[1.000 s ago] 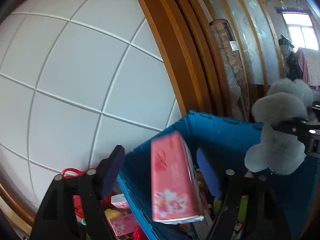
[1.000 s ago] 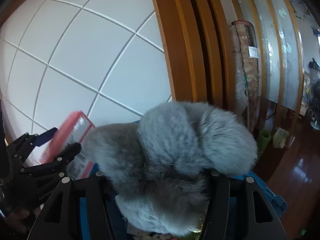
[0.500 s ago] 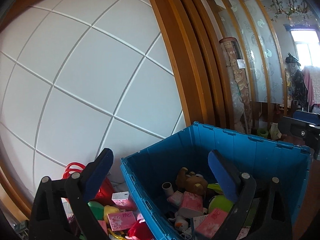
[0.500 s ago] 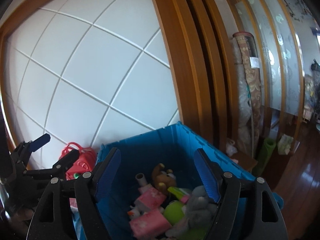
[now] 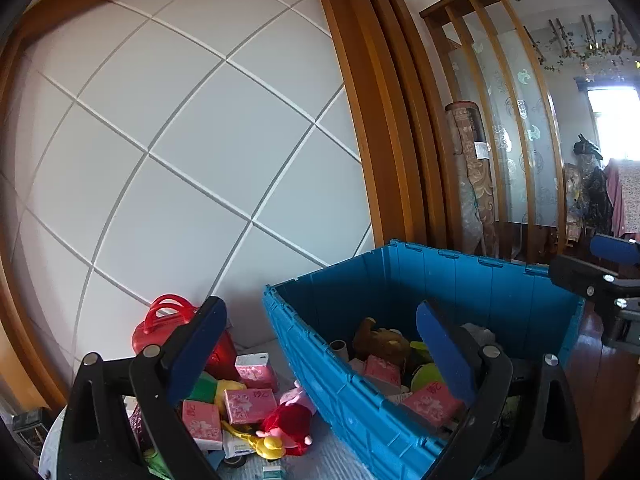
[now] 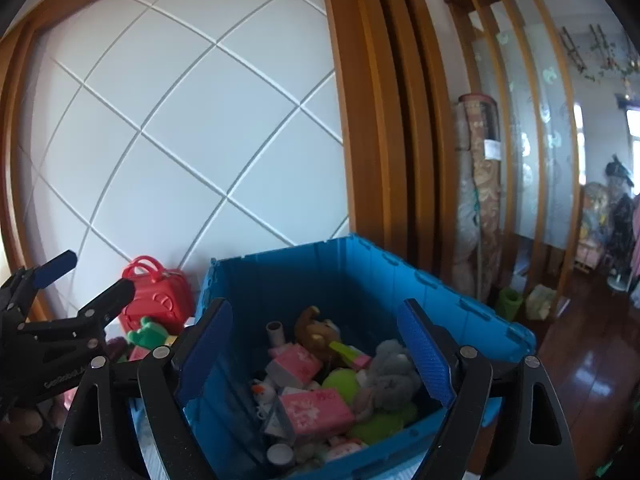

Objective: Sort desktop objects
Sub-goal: 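Withdraw both grippers from the crate back toward the heap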

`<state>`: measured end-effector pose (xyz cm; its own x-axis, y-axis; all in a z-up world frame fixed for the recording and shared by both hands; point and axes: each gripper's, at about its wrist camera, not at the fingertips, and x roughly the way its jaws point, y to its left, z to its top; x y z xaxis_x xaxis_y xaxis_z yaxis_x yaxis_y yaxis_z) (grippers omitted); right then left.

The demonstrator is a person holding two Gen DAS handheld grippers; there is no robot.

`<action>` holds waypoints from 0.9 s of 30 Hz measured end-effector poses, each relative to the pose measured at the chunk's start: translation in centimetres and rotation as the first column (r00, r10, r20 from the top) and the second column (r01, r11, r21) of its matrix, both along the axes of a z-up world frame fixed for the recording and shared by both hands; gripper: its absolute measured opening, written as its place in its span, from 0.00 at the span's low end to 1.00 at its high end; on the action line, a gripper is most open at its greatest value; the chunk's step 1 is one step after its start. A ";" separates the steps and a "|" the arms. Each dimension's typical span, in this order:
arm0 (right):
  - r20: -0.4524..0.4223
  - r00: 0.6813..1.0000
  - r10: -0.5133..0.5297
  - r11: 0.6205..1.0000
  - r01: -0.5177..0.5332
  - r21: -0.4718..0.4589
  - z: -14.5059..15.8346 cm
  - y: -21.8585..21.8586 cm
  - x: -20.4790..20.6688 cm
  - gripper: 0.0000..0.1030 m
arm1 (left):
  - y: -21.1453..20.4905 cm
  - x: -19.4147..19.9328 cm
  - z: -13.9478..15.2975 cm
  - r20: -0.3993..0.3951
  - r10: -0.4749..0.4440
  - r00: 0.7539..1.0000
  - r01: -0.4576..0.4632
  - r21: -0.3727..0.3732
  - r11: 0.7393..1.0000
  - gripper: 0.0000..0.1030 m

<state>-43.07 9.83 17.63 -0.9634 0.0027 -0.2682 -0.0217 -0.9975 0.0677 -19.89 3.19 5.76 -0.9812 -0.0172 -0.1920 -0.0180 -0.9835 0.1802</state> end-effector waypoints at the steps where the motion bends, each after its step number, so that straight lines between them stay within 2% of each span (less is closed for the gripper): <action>1: -0.007 1.000 -0.008 1.000 0.008 0.006 0.0 -0.8 0.7 0.86 | -0.9 0.8 -0.3 0.007 0.007 1.000 -0.007 -0.007 1.000 0.94; 9: -0.008 1.000 -0.004 1.000 0.004 0.003 -1.0 -9.1 6.3 0.87 | -9.1 7.4 -2.5 0.044 0.034 0.998 -0.034 0.005 0.999 0.94; 16: 0.008 1.000 0.018 0.998 -0.018 0.055 -3.3 -16.0 10.8 0.91 | -13.9 11.6 -4.2 0.058 0.054 0.997 -0.055 0.010 0.998 0.94; 21: 0.044 0.998 0.043 0.997 -0.045 0.061 -4.6 -18.0 12.6 0.91 | -15.2 13.2 -5.6 0.087 0.077 0.993 -0.077 0.005 0.997 0.94; 27: 0.046 0.998 0.051 0.998 -0.053 0.042 -5.5 -17.1 13.8 0.91 | -15.0 15.5 -6.7 0.070 0.129 0.989 -0.128 -0.019 0.992 0.94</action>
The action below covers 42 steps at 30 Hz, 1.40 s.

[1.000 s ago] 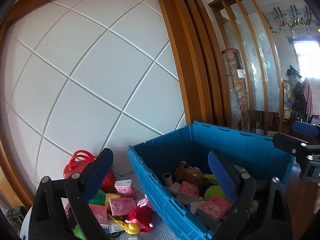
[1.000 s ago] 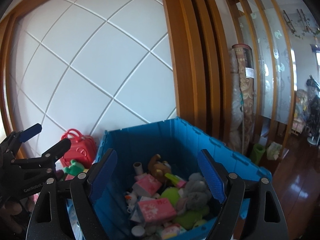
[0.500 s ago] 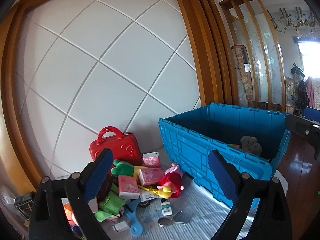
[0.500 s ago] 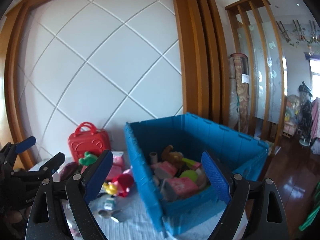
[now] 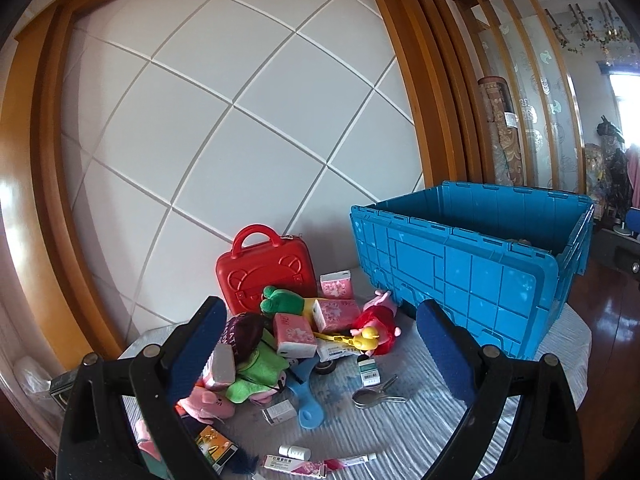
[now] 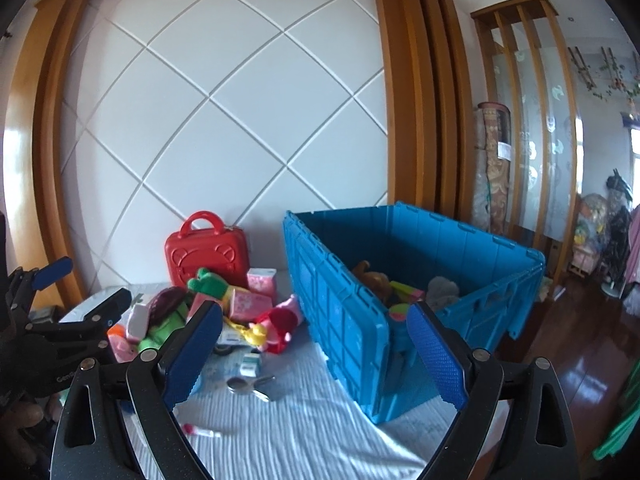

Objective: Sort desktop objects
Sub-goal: 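Withdraw both grippers from the crate back toward the heap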

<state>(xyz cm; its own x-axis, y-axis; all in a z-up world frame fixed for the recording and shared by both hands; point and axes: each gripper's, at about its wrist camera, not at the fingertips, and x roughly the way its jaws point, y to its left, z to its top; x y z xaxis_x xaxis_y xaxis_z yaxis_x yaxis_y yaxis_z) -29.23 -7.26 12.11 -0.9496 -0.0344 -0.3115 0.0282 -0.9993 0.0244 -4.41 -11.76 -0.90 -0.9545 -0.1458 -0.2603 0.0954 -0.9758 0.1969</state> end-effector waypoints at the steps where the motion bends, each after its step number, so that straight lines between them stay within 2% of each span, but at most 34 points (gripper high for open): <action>1: 0.002 1.000 -0.001 1.000 0.001 0.002 -0.2 0.2 0.2 0.91 | 0.2 0.4 -0.2 -0.001 0.004 1.000 -0.004 0.002 1.000 0.94; 5: 0.035 0.999 0.008 1.000 -0.008 0.000 -1.2 1.7 1.2 0.92 | 1.7 1.5 -1.1 0.020 0.018 1.000 -0.018 0.004 1.000 0.94; 15: 0.049 0.998 0.026 1.000 -0.027 0.016 -2.4 4.7 4.4 0.91 | 4.8 4.7 -2.2 0.017 0.047 0.999 -0.047 0.020 0.999 0.94; 29: 0.028 1.000 0.007 1.000 -0.008 0.014 -1.5 6.2 5.3 0.92 | 6.8 5.2 -1.3 0.008 -0.002 1.000 0.002 0.008 1.000 0.94; 42: 0.028 1.000 0.013 1.000 -0.013 0.013 -1.3 6.8 4.9 0.92 | 7.0 4.8 -1.6 0.026 0.007 1.000 -0.007 0.004 1.000 0.94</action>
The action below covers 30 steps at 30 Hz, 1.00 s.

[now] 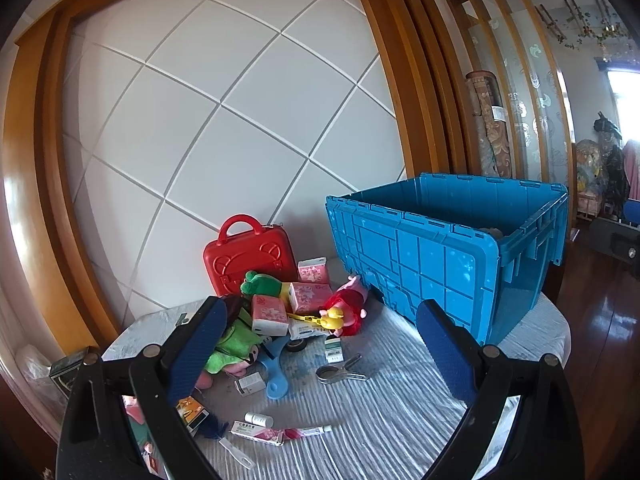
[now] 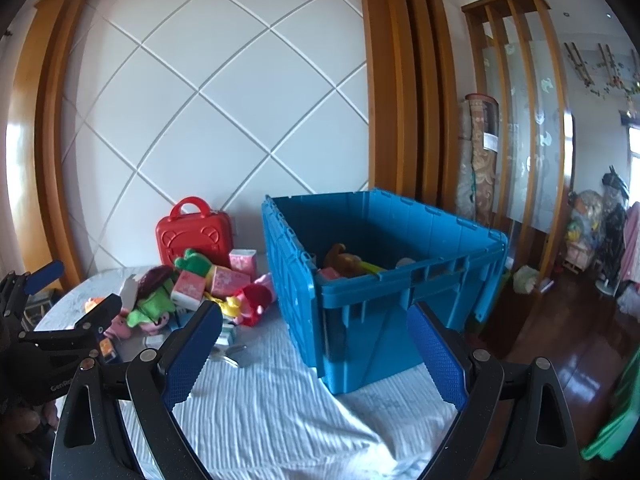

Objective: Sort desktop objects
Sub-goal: 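Withdraw both grippers from the crate back toward the heap, then grasp the green-orange medicine box with left gripper while right grasps white-pink ointment box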

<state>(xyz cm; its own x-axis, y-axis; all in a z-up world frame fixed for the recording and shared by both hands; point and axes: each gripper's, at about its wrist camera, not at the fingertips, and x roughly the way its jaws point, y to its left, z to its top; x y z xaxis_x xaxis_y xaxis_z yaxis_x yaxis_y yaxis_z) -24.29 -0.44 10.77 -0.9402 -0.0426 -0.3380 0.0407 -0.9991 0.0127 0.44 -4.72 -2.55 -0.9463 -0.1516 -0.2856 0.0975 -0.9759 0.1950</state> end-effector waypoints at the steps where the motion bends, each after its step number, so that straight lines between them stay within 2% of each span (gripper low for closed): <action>1: 0.003 1.000 0.003 1.000 -0.003 -0.001 -0.1 0.0 -0.1 0.92 | -0.1 0.0 0.0 0.001 0.002 1.000 -0.002 0.001 1.000 0.94; 9: 0.005 1.000 0.028 1.000 -0.028 -0.008 -0.5 -0.6 -0.4 0.92 | -0.8 0.2 -0.8 0.009 0.030 0.999 -0.030 0.000 1.000 0.94; 15: 0.032 0.997 0.076 0.997 -0.075 -0.025 -2.2 -3.0 -2.2 0.92 | -3.6 0.0 -3.8 0.058 0.055 0.997 -0.055 0.000 0.998 0.94; 18: 0.064 0.993 0.101 0.995 -0.101 -0.008 -3.5 -5.4 -4.0 0.93 | -6.6 -0.2 -5.9 0.073 0.083 0.994 -0.085 0.024 0.996 0.94; 22: 0.132 0.982 0.132 0.991 -0.133 -0.001 -6.0 -9.0 -7.2 0.93 | -11.5 -0.1 -9.9 0.113 0.134 0.985 -0.132 -0.020 0.991 0.94; 30: 0.294 0.930 0.221 0.974 -0.223 -0.026 -12.5 -18.1 -15.8 0.93 | -23.3 -1.7 -16.4 0.272 0.220 0.937 -0.208 -0.072 0.975 0.94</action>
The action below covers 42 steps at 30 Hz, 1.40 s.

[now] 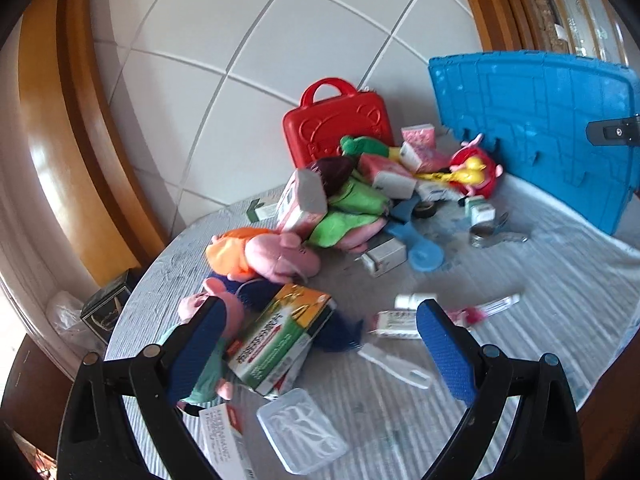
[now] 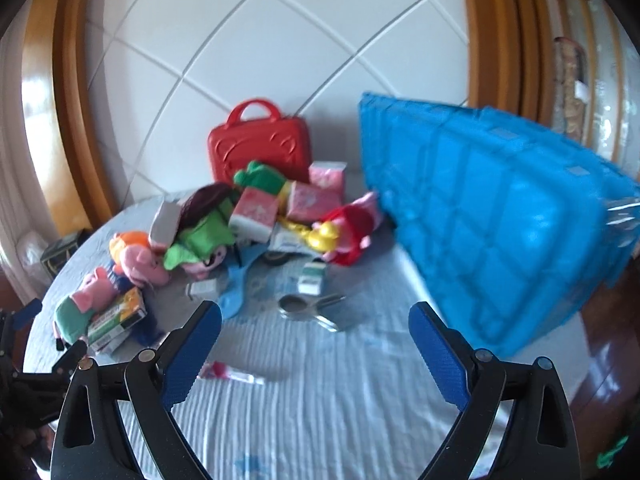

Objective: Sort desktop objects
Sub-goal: 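Grasp the green-orange medicine box with left gripper while right grasps white-pink ointment box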

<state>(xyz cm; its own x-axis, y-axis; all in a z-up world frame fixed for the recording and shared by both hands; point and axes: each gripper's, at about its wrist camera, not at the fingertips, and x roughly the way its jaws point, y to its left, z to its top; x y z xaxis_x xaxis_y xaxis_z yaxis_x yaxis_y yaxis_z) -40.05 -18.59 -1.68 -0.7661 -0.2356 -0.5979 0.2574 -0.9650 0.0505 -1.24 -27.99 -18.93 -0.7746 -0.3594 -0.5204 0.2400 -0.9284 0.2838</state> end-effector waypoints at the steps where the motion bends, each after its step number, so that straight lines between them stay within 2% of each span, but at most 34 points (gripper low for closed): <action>1: 0.013 1.000 0.009 1.000 -0.010 0.005 -0.7 -1.0 -0.6 0.93 | -1.3 -0.4 -0.6 0.016 0.004 1.000 -0.004 -0.001 1.000 0.94; 4: 0.049 0.999 0.025 1.000 -0.025 0.008 -2.8 -3.5 -2.2 0.93 | -4.6 -1.7 -2.3 0.075 -0.014 0.997 0.014 0.009 1.000 0.94; 8: 0.122 0.992 0.041 0.999 -0.043 0.019 -5.7 -5.5 -4.0 0.93 | -7.3 -4.2 -4.7 0.169 -0.099 0.981 0.100 -0.001 0.995 0.94; 10: 0.160 0.986 0.056 0.998 -0.061 0.028 -7.1 -6.3 -4.9 0.93 | -8.6 -5.4 -5.5 0.192 -0.153 0.969 0.149 0.039 0.988 0.94; 11: 0.179 0.982 0.063 0.997 -0.069 0.029 -7.8 -6.6 -5.4 0.93 | -9.3 -6.2 -6.1 0.216 -0.188 0.958 0.173 0.085 0.981 0.94; 13: 0.210 0.973 0.090 0.995 -0.099 0.030 -9.0 -7.1 -6.3 0.93 | -10.7 -7.4 -7.4 0.248 -0.217 0.944 0.191 0.126 0.973 0.94; 15: 0.235 0.963 0.135 0.988 -0.149 0.042 -10.1 -7.9 -7.0 0.93 | -11.6 -8.6 -8.8 0.303 -0.259 0.917 0.218 0.161 0.963 0.94; 18: 0.268 0.931 0.249 0.964 -0.264 0.023 -11.3 -9.4 -7.7 0.91 | -11.9 -9.1 -10.0 0.345 -0.327 0.880 0.283 0.171 0.944 0.94; 21: 0.322 0.859 0.397 0.907 -0.422 0.007 -12.9 -12.3 -7.9 0.82 | -12.2 -9.8 -11.5 0.395 -0.351 0.849 0.309 0.167 0.936 0.94; 23: 0.366 0.791 0.490 0.857 -0.515 -0.033 -14.2 -14.1 -7.8 0.70 | -12.5 -10.0 -11.9 0.390 -0.346 0.853 0.311 0.151 0.938 0.94; 24: 0.385 0.763 0.519 0.836 -0.546 -0.046 -14.8 -14.8 -7.7 0.68 | -12.7 -10.0 -11.8 0.386 -0.350 0.853 0.312 0.159 0.937 0.94; 27: 0.434 0.711 0.553 0.792 -0.610 -0.011 -17.0 -16.8 -7.2 0.55 | -13.5 -10.6 -11.8 0.380 -0.354 0.855 0.303 0.188 0.934 0.94; 29: 0.461 0.676 0.574 0.768 -0.640 -0.019 -18.2 -17.6 -6.9 0.41 | -14.2 -11.2 -12.4 0.413 -0.344 0.843 0.286 0.198 0.938 0.94; 32: 0.449 0.662 0.600 0.732 -0.681 0.026 -18.5 -18.6 -6.1 0.38 | -14.0 -11.3 -12.7 0.417 -0.354 0.837 0.305 0.182 0.935 0.94; 35: 0.438 0.666 0.604 0.721 -0.691 0.057 -18.8 -19.2 -5.8 0.35 | -13.4 -11.6 -13.1 0.425 -0.343 0.838 0.297 0.173 0.939 0.94; 37: 0.436 0.678 0.592 0.718 -0.689 0.097 -18.9 -19.4 -5.4 0.28 | -13.4 -11.6 -12.7 0.398 -0.335 0.854 0.277 0.197 0.940 0.90; 39: 0.437 0.680 0.589 0.725 -0.683 0.086 -18.8 -19.1 -5.0 0.27 | -13.8 -11.1 -11.9 0.361 -0.330 0.872 0.249 0.253 0.935 0.89; 42: 0.427 0.687 0.587 0.738 -0.672 0.067 -18.4 -18.4 -4.2 0.27 | -13.8 -10.2 -11.0 0.324 -0.301 0.897 0.219 0.266 0.939 0.88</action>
<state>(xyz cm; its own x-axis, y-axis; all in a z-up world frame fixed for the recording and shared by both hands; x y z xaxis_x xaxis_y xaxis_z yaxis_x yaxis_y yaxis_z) -44.27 -37.02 -20.06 -0.2031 -0.4248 -0.8822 0.8114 -0.5774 0.0912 -11.41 -41.80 -29.94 -0.5738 -0.0173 -0.8188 -0.0967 -0.9914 0.0886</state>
